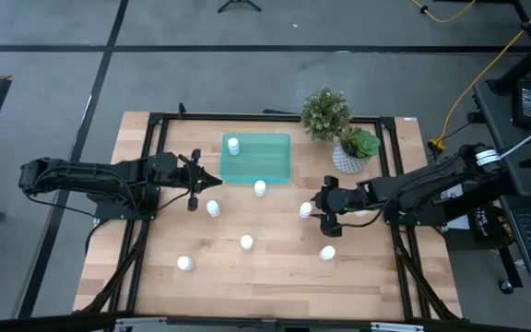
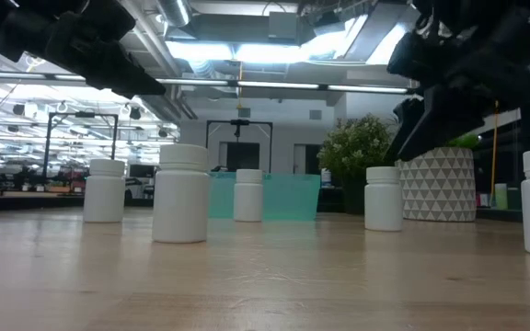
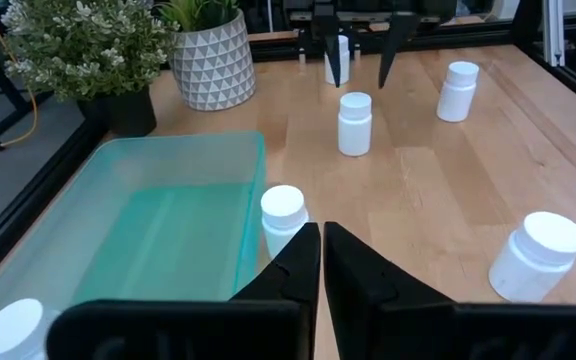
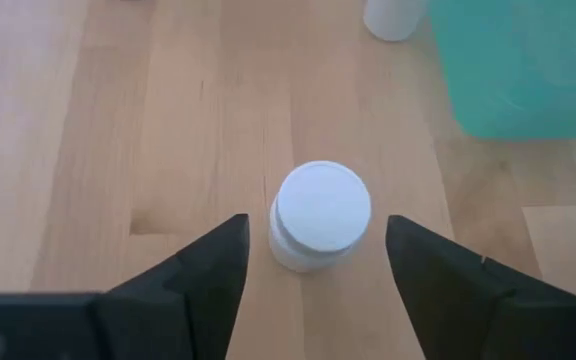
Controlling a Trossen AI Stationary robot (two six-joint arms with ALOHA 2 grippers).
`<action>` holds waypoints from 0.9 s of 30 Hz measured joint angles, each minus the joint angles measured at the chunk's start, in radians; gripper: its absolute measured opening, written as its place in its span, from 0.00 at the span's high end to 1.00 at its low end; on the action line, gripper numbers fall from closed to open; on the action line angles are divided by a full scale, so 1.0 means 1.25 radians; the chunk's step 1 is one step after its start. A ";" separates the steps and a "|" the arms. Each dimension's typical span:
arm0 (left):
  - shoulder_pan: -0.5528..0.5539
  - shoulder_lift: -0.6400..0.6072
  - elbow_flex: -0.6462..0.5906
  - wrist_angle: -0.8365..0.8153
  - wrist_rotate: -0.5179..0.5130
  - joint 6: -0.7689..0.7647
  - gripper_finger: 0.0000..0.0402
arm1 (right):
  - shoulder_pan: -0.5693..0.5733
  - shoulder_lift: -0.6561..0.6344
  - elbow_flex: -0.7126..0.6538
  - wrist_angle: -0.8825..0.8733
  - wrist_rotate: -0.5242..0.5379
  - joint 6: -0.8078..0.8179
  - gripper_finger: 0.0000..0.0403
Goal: Pick and place pill bottles into a basket
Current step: Put the white pill bottle into the green bin
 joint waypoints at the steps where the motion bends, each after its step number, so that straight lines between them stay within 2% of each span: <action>1: 0.000 0.000 0.000 0.000 0.000 0.000 0.97 | -0.002 0.008 0.000 0.006 0.000 0.000 0.41; 20: 0.000 0.000 0.000 0.015 0.000 0.000 0.98 | -0.027 0.125 0.000 0.097 0.000 -0.009 0.41; 27: 0.000 0.000 0.000 0.014 0.000 0.000 0.98 | -0.033 0.121 -0.001 0.119 0.001 -0.048 0.41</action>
